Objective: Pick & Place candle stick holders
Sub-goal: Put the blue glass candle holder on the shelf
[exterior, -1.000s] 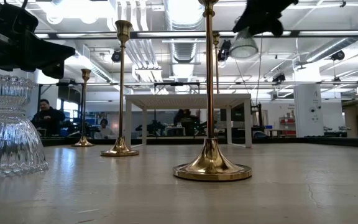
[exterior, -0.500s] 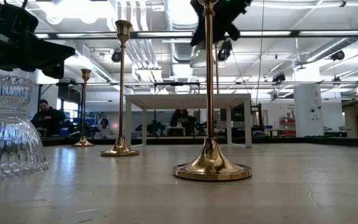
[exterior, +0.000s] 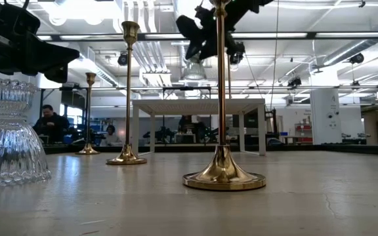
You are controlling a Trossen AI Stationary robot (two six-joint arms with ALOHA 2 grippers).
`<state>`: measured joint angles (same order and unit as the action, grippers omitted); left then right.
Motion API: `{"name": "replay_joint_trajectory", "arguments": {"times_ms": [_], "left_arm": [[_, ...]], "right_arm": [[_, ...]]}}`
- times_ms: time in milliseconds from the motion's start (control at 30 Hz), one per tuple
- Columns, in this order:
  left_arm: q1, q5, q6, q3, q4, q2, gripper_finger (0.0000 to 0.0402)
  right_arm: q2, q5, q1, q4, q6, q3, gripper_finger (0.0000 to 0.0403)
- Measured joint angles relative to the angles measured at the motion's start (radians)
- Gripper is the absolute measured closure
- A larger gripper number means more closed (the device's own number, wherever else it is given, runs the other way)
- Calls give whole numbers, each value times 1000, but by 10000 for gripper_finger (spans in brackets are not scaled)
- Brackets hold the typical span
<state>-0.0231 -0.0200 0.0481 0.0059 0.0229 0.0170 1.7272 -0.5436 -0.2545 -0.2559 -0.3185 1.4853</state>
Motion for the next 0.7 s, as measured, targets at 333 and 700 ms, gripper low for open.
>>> {"name": "replay_joint_trajectory", "arguments": {"times_ms": [333,700], "left_arm": [[0,0,0,0,0,0,388],[0,0,0,0,0,0,388]], "right_arm": [[18,-24,-23,1,4,-2,277],[17,-71,-45,0,-73,-6,277]]}}
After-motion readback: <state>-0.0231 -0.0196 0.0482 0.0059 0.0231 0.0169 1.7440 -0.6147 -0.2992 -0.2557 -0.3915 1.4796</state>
